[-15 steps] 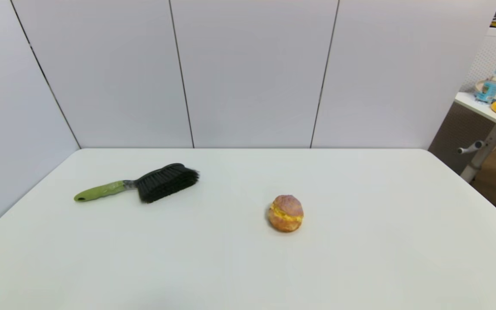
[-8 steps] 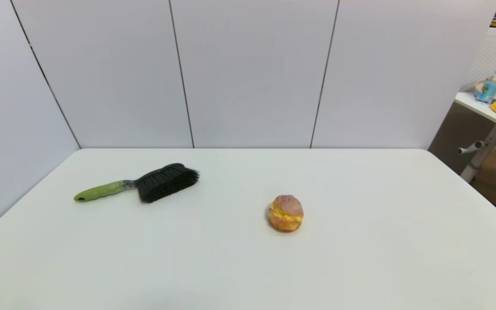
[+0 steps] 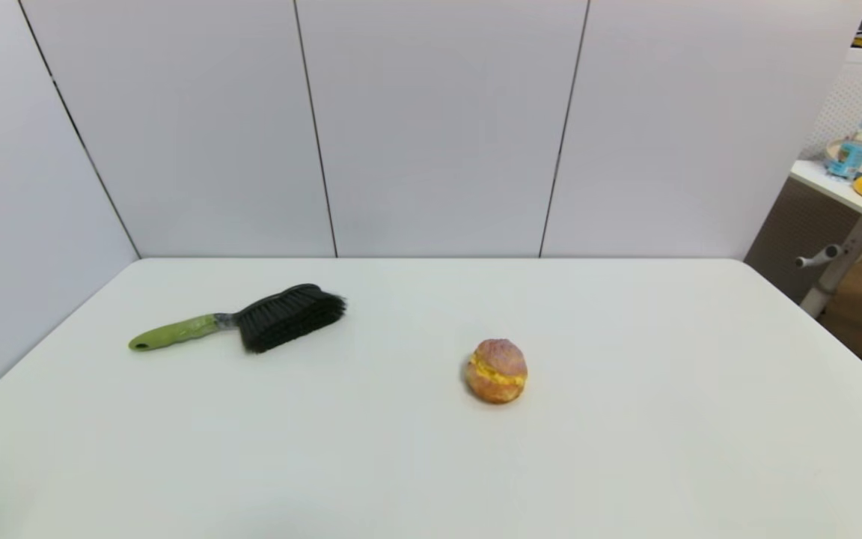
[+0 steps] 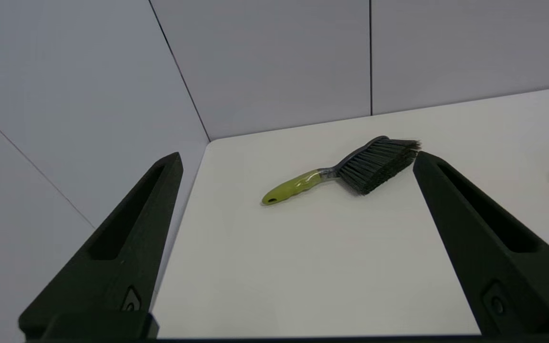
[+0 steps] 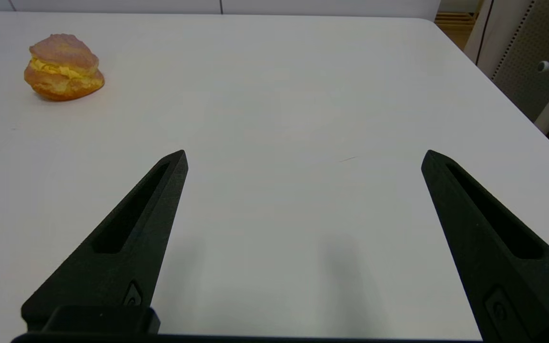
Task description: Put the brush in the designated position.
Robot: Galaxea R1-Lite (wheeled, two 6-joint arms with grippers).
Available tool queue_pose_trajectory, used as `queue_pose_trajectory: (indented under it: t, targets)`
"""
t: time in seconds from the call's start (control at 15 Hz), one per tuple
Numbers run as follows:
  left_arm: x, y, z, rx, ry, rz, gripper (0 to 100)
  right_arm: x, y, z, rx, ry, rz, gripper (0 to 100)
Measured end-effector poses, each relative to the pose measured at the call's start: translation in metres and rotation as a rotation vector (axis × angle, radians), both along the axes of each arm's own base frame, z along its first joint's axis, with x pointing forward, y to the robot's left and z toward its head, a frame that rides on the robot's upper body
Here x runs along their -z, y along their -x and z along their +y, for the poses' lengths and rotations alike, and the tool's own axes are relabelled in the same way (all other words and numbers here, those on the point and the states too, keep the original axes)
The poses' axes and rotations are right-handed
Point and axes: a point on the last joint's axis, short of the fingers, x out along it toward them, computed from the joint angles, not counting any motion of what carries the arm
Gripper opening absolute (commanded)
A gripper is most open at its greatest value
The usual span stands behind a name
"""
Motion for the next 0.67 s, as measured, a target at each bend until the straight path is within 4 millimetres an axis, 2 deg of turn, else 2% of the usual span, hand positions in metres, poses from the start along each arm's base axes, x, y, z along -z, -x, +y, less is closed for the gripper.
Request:
queue_pose_trajectory:
  t: [0.13, 0.33, 0.53, 0.67]
  targets:
    - [-0.027, -0.023, 0.001, 0.004, -0.124, 0.098, 100, 0.0, 0.0, 0.0, 0.0, 0.0, 0.0, 100]
    - [-0.051, -0.065, 0.002, 0.035, -0.31, 0.243, 100, 0.0, 0.0, 0.0, 0.0, 0.0, 0.0, 100]
    - [-0.064, -0.112, 0.004, 0.09, -0.479, 0.368, 100, 0.0, 0.0, 0.0, 0.0, 0.0, 0.0, 100]
    - [-0.063, -0.147, 0.006, 0.147, -0.587, 0.484, 100, 0.0, 0.0, 0.0, 0.0, 0.0, 0.0, 100]
